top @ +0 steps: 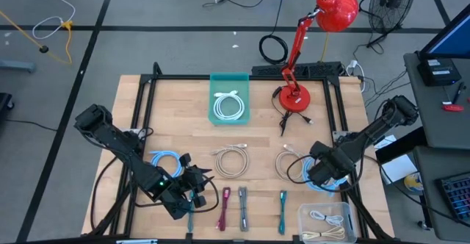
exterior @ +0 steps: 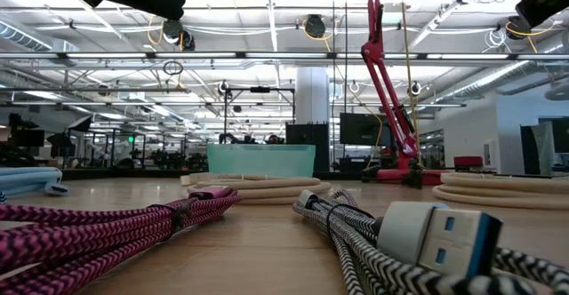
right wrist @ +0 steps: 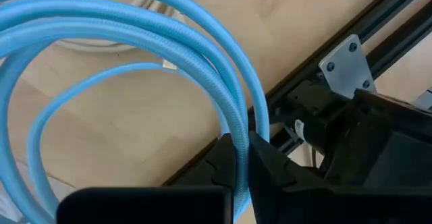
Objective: Pick & Place USB Port
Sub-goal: Put the right blue HDMI cable into the green bin
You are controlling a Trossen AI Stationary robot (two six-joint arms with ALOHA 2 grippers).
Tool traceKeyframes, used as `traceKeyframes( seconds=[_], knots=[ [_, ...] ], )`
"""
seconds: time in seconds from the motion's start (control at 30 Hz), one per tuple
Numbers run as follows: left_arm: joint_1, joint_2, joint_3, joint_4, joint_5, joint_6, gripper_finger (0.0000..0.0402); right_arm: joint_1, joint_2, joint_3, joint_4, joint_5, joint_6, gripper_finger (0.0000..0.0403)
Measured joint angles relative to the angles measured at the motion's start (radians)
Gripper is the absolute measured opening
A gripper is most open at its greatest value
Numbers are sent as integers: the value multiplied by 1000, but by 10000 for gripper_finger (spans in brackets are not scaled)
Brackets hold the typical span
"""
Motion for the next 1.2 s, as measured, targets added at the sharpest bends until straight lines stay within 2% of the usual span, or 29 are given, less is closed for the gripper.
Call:
traceKeyframes(
  seconds=[0.13,0.47,0.77,0.9,1.03,1.2],
  knots=[
    [0,0,0,0,0,-1,113,0,0,0,0,-7,-2,9],
    [0,0,0,0,0,-3,113,-22,0,0,0,-157,-54,8],
    [0,0,0,0,-2,-3,113,-39,-1,1,0,-104,-111,8],
    [0,0,0,0,-11,-3,113,-39,-7,61,2,-101,-144,8],
    [3,0,0,1,-19,-3,113,-49,-12,167,0,6,-163,8],
    [14,0,0,0,-19,-15,113,-49,-12,309,1,253,-205,8]
  ],
)
